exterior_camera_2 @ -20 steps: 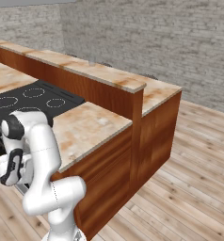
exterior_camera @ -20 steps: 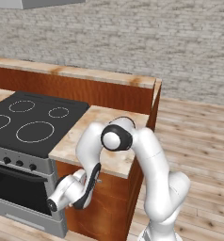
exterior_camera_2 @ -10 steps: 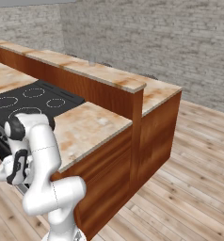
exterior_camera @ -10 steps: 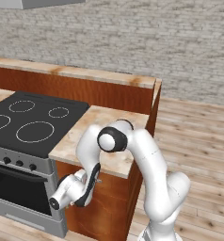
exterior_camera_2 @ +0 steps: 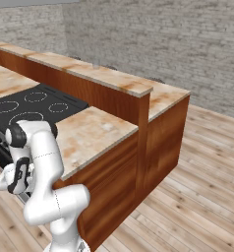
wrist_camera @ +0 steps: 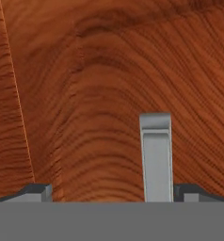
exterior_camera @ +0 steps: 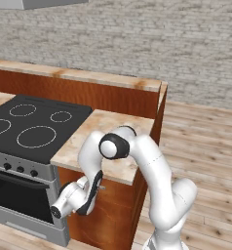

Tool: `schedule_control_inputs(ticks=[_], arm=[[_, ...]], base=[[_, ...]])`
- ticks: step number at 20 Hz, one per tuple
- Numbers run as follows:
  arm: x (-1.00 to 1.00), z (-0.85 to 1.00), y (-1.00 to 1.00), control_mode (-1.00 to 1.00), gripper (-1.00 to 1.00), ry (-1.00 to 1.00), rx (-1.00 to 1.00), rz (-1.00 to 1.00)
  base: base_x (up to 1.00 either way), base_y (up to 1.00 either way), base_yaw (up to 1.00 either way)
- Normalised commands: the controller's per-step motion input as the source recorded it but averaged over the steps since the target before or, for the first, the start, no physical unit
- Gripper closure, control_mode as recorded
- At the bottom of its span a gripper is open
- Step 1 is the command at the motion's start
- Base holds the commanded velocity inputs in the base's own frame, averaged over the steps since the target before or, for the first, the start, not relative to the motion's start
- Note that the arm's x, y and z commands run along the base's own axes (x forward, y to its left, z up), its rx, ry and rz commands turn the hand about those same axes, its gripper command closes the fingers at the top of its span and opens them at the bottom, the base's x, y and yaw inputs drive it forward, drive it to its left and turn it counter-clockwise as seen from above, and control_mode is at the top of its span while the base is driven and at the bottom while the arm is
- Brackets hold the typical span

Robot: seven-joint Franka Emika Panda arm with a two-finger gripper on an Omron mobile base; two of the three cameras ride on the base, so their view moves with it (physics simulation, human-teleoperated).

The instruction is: Take a straw from the drawer in front and place it inside the glass cup on the dining counter.

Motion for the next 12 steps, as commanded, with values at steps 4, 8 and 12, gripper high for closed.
schedule_control_inputs(ticks=[4, 8, 12], arm=[[0.21, -0.13, 0.00, -1.00, -1.00, 0.00, 0.00, 0.00], [0.18, -0.11, 0.00, -1.00, -1.00, 0.00, 0.00, 0.00], [0.18, -0.01, -0.06, -1.00, -1.00, 0.00, 0.00, 0.00]], base=[[0.00, 0.00, 0.00], [0.00, 0.00, 0.00], [0.00, 0.00, 0.00]])
